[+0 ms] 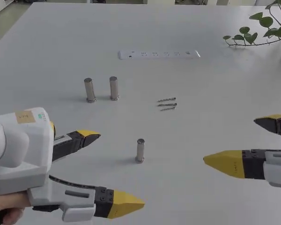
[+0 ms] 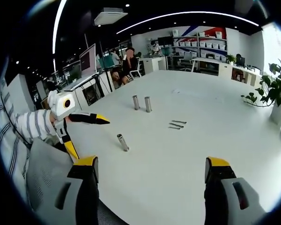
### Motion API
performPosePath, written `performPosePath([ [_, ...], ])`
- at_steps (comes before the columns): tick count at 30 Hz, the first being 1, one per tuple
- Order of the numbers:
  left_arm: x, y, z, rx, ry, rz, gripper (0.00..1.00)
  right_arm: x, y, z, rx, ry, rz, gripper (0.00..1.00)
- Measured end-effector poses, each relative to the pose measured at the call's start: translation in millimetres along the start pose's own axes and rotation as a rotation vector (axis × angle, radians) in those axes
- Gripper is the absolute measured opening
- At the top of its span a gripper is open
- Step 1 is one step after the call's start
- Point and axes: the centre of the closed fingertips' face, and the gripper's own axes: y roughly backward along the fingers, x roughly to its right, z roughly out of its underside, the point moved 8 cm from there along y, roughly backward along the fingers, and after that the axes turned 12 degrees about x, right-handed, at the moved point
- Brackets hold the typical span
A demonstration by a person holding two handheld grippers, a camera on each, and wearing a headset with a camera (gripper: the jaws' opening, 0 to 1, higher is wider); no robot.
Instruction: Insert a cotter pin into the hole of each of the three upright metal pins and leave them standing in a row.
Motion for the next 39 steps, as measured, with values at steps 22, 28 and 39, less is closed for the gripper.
performPosePath([
  [22, 9.1, 16.1, -3.0, 0.038, 0.028, -0.097, 0.99, 32.5, -31.8, -23.1, -0.228, 0.363, -0.224, 0.80],
  [28, 9.6, 21.4, -0.7, 0.038, 0.039, -0.125, 0.99, 34.9, -44.1, -27.3, -0.277, 0.451, -0.299, 0.77],
  [39, 12.3, 31.0, -2.1, 0.047, 0.043, -0.163, 0.99, 46.5, -77.2, -29.3, -0.331, 0.572, -0.413, 0.65],
])
